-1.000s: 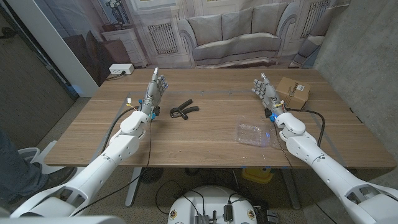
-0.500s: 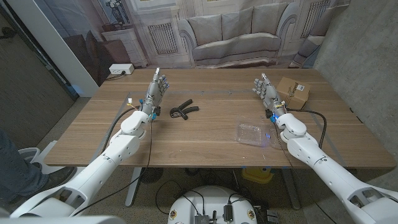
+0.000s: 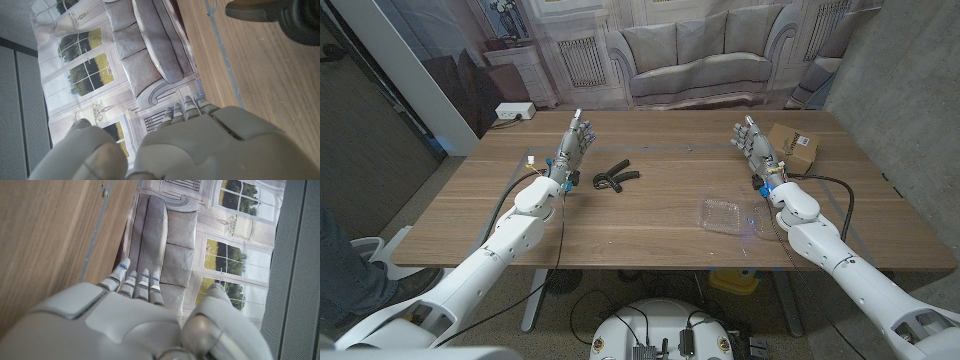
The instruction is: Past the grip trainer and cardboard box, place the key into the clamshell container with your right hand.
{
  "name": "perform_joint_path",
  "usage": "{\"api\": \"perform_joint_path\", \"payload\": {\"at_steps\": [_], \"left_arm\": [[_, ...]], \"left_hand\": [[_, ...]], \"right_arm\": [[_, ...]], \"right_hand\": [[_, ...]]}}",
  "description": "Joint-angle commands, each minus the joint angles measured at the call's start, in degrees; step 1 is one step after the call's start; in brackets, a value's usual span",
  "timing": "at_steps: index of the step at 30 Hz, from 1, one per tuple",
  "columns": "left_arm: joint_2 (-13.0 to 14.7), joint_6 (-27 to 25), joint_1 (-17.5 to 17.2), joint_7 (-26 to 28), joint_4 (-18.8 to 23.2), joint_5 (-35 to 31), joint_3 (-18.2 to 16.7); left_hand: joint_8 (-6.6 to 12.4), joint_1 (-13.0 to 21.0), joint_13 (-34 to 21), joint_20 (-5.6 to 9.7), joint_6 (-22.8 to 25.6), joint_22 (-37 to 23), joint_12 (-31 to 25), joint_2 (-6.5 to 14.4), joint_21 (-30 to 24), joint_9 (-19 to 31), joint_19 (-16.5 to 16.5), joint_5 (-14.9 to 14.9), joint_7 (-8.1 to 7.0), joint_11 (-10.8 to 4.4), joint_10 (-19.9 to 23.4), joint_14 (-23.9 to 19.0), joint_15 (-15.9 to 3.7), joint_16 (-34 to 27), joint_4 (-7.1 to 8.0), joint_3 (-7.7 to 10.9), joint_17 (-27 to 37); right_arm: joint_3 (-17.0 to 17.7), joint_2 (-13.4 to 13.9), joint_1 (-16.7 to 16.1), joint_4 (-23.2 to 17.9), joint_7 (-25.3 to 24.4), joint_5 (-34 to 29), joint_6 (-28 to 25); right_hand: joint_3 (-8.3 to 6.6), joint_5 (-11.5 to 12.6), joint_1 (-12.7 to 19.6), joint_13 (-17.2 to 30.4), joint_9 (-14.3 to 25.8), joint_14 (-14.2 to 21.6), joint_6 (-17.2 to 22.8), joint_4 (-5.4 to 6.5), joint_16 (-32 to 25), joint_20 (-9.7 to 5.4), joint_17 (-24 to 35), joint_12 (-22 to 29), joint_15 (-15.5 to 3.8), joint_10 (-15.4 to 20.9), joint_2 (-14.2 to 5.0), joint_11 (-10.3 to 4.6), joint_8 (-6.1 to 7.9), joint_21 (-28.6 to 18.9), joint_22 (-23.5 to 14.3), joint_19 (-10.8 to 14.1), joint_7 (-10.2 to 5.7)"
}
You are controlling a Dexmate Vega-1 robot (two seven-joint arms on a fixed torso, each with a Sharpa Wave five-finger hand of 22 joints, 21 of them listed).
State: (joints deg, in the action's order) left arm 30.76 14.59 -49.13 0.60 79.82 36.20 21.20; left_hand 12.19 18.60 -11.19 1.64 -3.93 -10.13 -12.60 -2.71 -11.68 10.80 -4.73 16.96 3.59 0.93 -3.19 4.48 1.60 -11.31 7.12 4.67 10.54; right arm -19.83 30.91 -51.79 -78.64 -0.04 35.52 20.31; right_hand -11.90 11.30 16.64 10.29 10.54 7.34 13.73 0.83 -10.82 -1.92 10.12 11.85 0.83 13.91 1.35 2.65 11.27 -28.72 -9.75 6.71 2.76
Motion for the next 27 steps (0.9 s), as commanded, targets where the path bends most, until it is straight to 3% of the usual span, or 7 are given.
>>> {"api": "perform_joint_path", "payload": {"at_steps": [1, 27], "left_arm": [[0.2, 0.0, -0.7, 0.0, 0.9, 0.3, -0.2], [0.6, 2.8, -3.1, 0.6, 2.8, -0.1, -1.1]], "left_hand": [[0.26, 0.5, -0.1, -0.25, 0.4, -0.1, -0.2, 0.2, -0.3, 0.1, 0.4, 0.4, 0.19, -0.11, 0.5, -0.5, -0.17, -0.4, -0.28, -0.09, 0.1], [0.31, 1.3, 0.0, -0.39, 1.3, -0.1, -0.3, 0.7, -0.2, 0.0, 0.6, 0.4, -0.17, -0.12, 1.3, -1.1, -0.22, -0.3, -0.61, -0.08, 0.1]], "right_arm": [[0.9, 1.0, -1.8, -2.1, -0.3, -0.3, 1.6], [3.4, 3.5, -8.5, -9.3, -4.6, -2.6, 3.5]], "right_hand": [[-0.25, 0.2, 0.5, 0.2, 0.3, 0.6, 0.7, -0.49, -0.4, -2.22, 0.2, 0.4, -0.1, 0.6, -0.22, -0.08, 0.27, 0.2, -0.1, 0.6, -0.03], [-0.34, 0.0, 0.9, 0.3, 0.3, 1.3, 1.4, -0.8, -0.5, -2.18, 0.2, 0.7, -0.18, 1.4, -0.57, -0.22, 0.41, 0.8, -0.2, 1.4, -0.39]]}}
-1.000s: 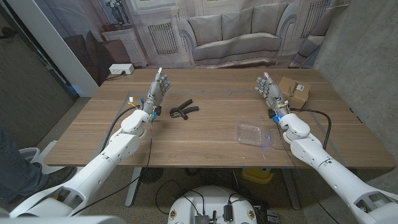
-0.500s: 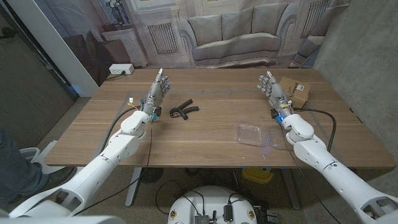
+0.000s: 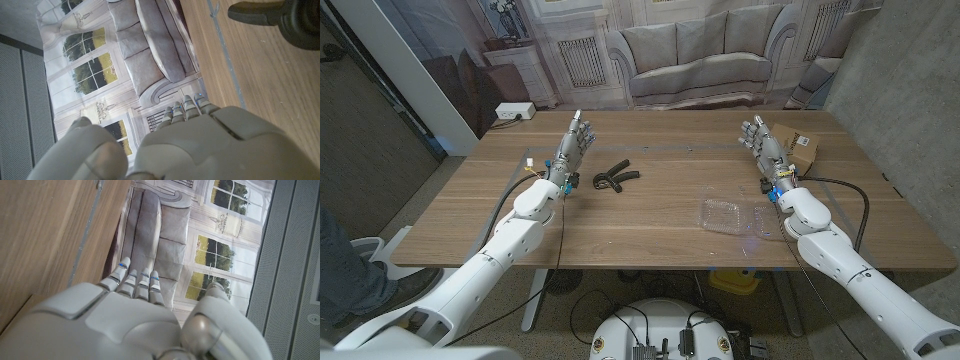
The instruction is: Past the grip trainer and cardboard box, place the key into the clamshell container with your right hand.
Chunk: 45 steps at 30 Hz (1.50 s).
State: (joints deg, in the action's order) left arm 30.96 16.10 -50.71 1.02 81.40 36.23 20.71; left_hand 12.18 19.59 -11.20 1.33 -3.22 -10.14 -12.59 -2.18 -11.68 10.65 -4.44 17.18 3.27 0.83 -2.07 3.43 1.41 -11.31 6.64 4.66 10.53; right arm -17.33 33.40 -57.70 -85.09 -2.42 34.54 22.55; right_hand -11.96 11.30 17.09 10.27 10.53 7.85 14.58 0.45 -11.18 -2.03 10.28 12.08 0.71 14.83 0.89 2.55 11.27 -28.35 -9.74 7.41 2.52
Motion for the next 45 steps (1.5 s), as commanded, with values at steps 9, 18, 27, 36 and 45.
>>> {"api": "perform_joint_path", "payload": {"at_steps": [9, 18, 27, 36, 45], "left_arm": [[1.0, 1.3, -2.2, 0.7, 2.3, -0.4, -1.0], [0.7, 1.3, -1.8, 0.6, 1.9, -0.5, -0.8], [0.5, 0.8, -1.2, 0.7, 1.8, -1.1, -0.3], [1.0, -1.0, -0.9, 1.6, 3.1, -1.6, 0.1], [0.3, -0.4, 0.0, 0.5, 2.4, -1.8, 0.8]], "left_hand": [[0.29, 0.5, 0.0, -0.11, 0.8, -0.1, -0.3, 0.3, -0.2, 0.2, 0.3, 0.2, 0.1, -0.1, 0.3, -0.2, -0.02, -0.3, -0.21, -0.09, 0.1], [0.24, 0.7, 0.0, 0.15, 0.9, -0.1, -0.3, 0.4, -0.2, 0.2, 0.5, 0.2, 0.12, -0.17, 0.5, -0.4, 0.02, -0.3, -0.29, -0.13, 0.1], [0.2, 0.9, 0.0, 0.91, 1.1, -0.1, -0.2, 0.6, -0.3, 0.2, 0.8, 0.2, 0.09, -0.16, 0.7, -0.2, -0.14, -0.1, -0.38, -0.17, 0.1], [0.14, 1.0, 0.0, 0.73, 1.2, -0.1, -0.1, 0.7, -0.2, 0.2, 0.7, 0.2, 0.01, -0.21, 0.5, -0.2, -0.15, 0.0, -0.44, -0.21, 0.1], [0.12, 1.2, 0.0, 0.65, 1.4, -0.2, -0.1, 0.8, -0.1, 0.2, 0.6, 0.2, 0.03, -0.19, 0.7, -0.4, -0.19, 0.0, -0.49, -0.26, 0.1]], "right_arm": [[1.5, 1.6, -3.8, -4.4, -3.1, -2.4, 1.4], [2.4, 2.3, -5.0, -5.7, -3.7, -2.9, 1.7], [3.1, 2.7, -6.3, -6.7, -4.4, -3.3, 1.8], [4.3, 3.0, -8.6, -7.1, -4.5, -3.7, 4.0], [5.9, 4.3, -10.8, -10.5, -6.4, -4.8, 2.9]], "right_hand": [[-0.39, 0.0, 0.7, 0.3, 0.3, 1.0, 0.9, -0.62, -0.1, -2.07, 0.1, 0.5, -0.08, 0.8, -0.3, -0.19, 0.46, 0.6, -0.2, 0.9, -0.25], [-0.4, -0.1, 0.8, 0.3, 0.4, 1.1, 1.7, -0.75, -0.1, -2.04, 0.1, 0.6, -0.09, 1.0, -0.41, -0.27, 0.72, 0.9, -0.2, 1.1, -0.37], [-0.44, -0.1, 1.0, 0.3, 0.4, 1.3, 2.3, -0.87, -0.1, -2.06, 0.1, 0.6, -0.16, 1.2, -0.53, -0.32, 0.84, 1.1, -0.2, 1.4, -0.48], [-0.83, -0.1, 1.8, 0.3, 0.5, 1.2, 2.3, -1.3, 0.0, -2.07, 0.1, 0.5, -0.21, 1.0, -1.1, -0.3, 0.74, 1.4, -0.2, 1.5, -0.72], [-1.05, -0.2, 2.4, 0.3, 0.5, 1.3, 2.4, -1.72, 0.1, -2.04, 0.0, 0.5, -0.27, 1.2, -1.32, -0.29, 0.71, 1.7, -0.2, 1.6, -0.77]]}}
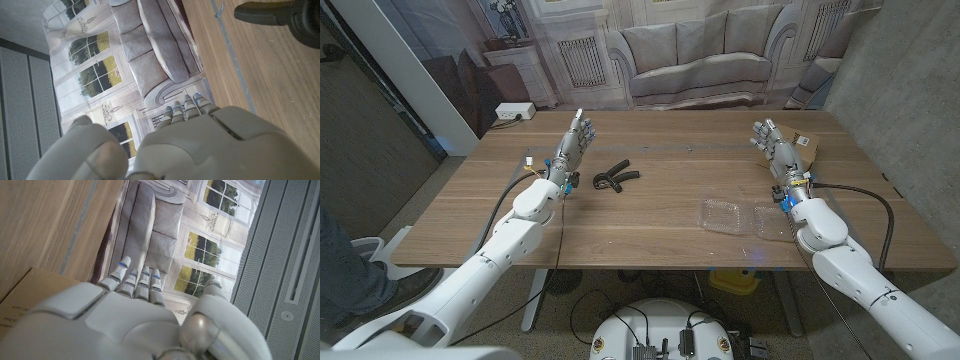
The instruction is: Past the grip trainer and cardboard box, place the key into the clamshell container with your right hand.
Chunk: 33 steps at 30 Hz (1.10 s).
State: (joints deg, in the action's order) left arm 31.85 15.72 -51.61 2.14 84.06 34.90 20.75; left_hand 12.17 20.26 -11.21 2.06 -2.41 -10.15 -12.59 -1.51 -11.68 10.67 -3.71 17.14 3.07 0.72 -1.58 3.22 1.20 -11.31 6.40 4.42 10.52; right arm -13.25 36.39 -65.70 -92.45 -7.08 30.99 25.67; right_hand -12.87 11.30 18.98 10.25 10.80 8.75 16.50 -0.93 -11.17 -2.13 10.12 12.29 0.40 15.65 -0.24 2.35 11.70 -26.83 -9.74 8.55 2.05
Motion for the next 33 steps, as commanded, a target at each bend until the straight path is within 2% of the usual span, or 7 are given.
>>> {"api": "perform_joint_path", "payload": {"at_steps": [1, 13, 33], "left_arm": [[-0.7, 0.1, 1.0, -0.7, -0.4, -0.5, 0.8], [-1.4, 1.2, 1.4, -1.5, -1.7, -0.5, 1.1], [-0.8, 1.3, 1.1, -1.0, -0.9, -0.9, 0.8]], "left_hand": [[0.13, 0.5, 0.0, -0.11, 0.6, -0.1, -0.1, 0.1, -0.1, 0.2, -0.1, 0.2, 0.22, -0.11, 0.2, -0.2, 0.01, 0.0, -0.26, -0.03, 0.1], [0.12, 0.7, 0.0, -0.31, 0.9, -0.2, -0.1, 0.2, -0.1, 0.2, -0.1, 0.2, 0.48, 0.01, 0.4, -0.3, 0.04, 0.0, -0.31, -0.12, 0.1], [0.04, 0.8, 0.0, -0.38, 1.1, -0.2, -0.1, 0.4, 0.0, 0.2, -0.1, 0.2, 0.41, -0.03, 0.6, -0.5, -0.02, 0.0, -0.37, -0.3, 0.1]], "right_arm": [[1.9, 1.4, -3.0, -3.5, -2.0, -1.7, -0.2], [4.3, 3.0, -5.6, -7.5, -5.8, -5.4, -2.6], [6.1, 2.9, -7.7, -8.6, -8.2, -8.7, -3.6]], "right_hand": [[-0.16, -0.2, 0.6, 0.3, 0.2, 0.4, 0.5, -0.39, 0.1, -1.93, 0.2, 0.3, 0.04, 0.4, -0.21, -0.13, 0.28, 0.2, -0.2, 0.4, -0.28], [-0.57, -0.3, 1.9, 0.3, 0.2, 0.5, 0.7, -1.29, 0.2, -1.94, 0.1, 0.3, -0.13, 0.5, -0.44, -0.34, 0.27, 0.6, -0.2, 0.6, -0.43], [-0.83, -0.5, 3.5, 0.3, 0.3, 1.4, 1.4, -2.58, 0.0, -2.23, 0.1, 0.5, -0.62, 1.2, -0.37, -0.86, 0.37, 1.1, -0.3, 1.7, -0.74]]}}
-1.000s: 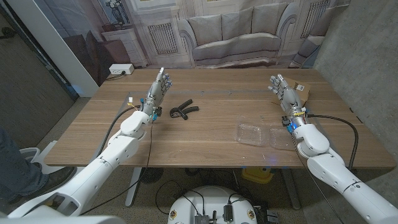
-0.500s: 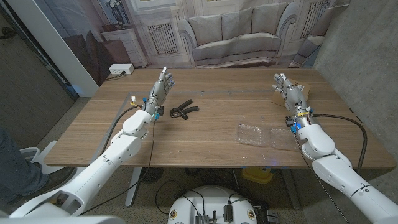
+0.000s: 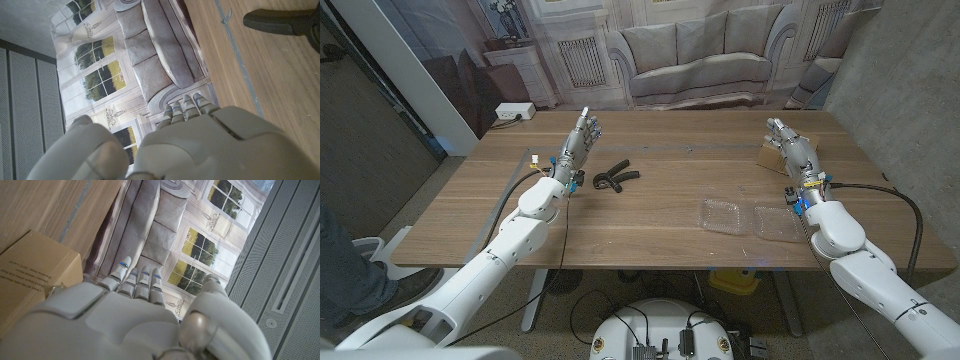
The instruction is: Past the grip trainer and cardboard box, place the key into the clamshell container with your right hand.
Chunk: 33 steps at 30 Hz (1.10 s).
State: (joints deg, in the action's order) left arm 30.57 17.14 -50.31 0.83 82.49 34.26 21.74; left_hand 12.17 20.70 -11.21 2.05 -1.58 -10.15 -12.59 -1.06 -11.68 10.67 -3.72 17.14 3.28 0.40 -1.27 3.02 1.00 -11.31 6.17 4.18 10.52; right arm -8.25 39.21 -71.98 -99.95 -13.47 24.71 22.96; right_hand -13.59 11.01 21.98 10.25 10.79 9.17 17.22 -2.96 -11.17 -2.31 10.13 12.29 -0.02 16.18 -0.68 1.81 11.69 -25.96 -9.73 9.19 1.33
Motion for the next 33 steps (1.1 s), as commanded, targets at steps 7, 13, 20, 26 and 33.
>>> {"api": "perform_joint_path", "payload": {"at_steps": [7, 13, 20, 26, 33], "left_arm": [[0.7, -0.1, -0.5, 0.4, 1.0, -0.3, -0.3], [0.9, -0.1, -0.9, 0.5, 1.6, -0.4, -0.3], [0.9, 0.1, -1.3, 1.1, 2.3, -0.7, -0.4], [0.8, 0.3, -1.7, 1.5, 2.8, -1.0, -0.3], [0.6, 0.6, -2.4, 2.6, 3.8, -1.8, -0.2]], "left_hand": [[0.01, 0.4, 0.0, -0.36, 0.4, -0.2, 0.0, -0.1, 0.0, 0.2, -0.1, 0.1, 0.2, 0.26, 0.3, -0.3, 0.18, 0.1, -0.15, -0.13, 0.1], [-0.01, 0.5, 0.0, -0.39, 0.4, -0.2, -0.1, 0.0, 0.0, 0.2, -0.1, 0.1, 0.2, 0.24, 0.4, -0.4, 0.17, 0.1, -0.16, -0.16, 0.1], [-0.03, 0.5, 0.0, -0.37, 0.5, -0.2, 0.0, 0.0, 0.0, 0.2, -0.1, 0.1, 0.15, 0.24, 0.5, -0.5, 0.1, 0.1, -0.18, -0.24, 0.1], [0.0, 0.6, 0.0, -0.4, 0.7, -0.2, 0.0, 0.0, 0.0, 0.2, -0.1, 0.1, 0.01, 0.2, 0.6, -0.6, 0.06, 0.0, -0.2, -0.3, 0.1], [0.02, 0.6, 0.0, -0.42, 0.9, -0.2, -0.1, 0.1, 0.0, 0.2, 0.0, 0.1, -0.11, 0.16, 0.9, -0.9, -0.07, 0.0, -0.22, -0.38, 0.1]], "right_arm": [[2.2, 0.1, -2.8, -2.5, -3.6, -3.9, -2.1], [3.1, -0.1, -3.9, -3.1, -4.2, -4.2, -2.2], [4.2, 0.1, -5.1, -3.9, -4.8, -5.2, -2.5], [5.2, -0.5, -6.1, -4.0, -5.8, -6.5, -1.9], [6.5, -0.4, -7.3, -4.4, -5.7, -6.8, -2.2]], "right_hand": [[-0.02, -0.3, 0.7, 0.3, 0.3, 1.3, 1.1, -0.77, -0.1, -2.23, 0.2, 0.6, -0.69, 1.1, 0.08, -0.66, 0.42, 0.3, -0.3, 1.7, -0.1], [0.0, -0.4, 0.8, 0.4, 0.3, 1.5, 1.2, -0.86, -0.1, -2.25, 0.2, 0.6, -0.75, 1.3, -0.01, -0.75, 0.4, 0.4, -0.3, 2.0, -0.22], [0.04, -0.4, 0.9, 0.4, 0.3, 1.8, 1.3, -0.96, -0.2, -2.39, 0.2, 0.6, -0.92, 1.4, -0.1, -0.9, 0.4, 0.4, -0.3, 2.4, -0.24], [0.15, -0.4, 0.9, 0.4, 0.4, 2.9, 1.9, -1.11, -0.5, -2.37, 0.3, 0.8, -1.11, 2.2, -0.2, -1.04, 0.5, 0.4, -0.3, 3.4, -0.46], [0.2, -0.5, 1.1, 0.4, 0.4, 3.2, 2.2, -1.25, -0.6, -2.41, 0.3, 0.9, -1.2, 2.6, -0.25, -1.07, 0.55, 0.5, -0.4, 3.8, -0.54]]}}
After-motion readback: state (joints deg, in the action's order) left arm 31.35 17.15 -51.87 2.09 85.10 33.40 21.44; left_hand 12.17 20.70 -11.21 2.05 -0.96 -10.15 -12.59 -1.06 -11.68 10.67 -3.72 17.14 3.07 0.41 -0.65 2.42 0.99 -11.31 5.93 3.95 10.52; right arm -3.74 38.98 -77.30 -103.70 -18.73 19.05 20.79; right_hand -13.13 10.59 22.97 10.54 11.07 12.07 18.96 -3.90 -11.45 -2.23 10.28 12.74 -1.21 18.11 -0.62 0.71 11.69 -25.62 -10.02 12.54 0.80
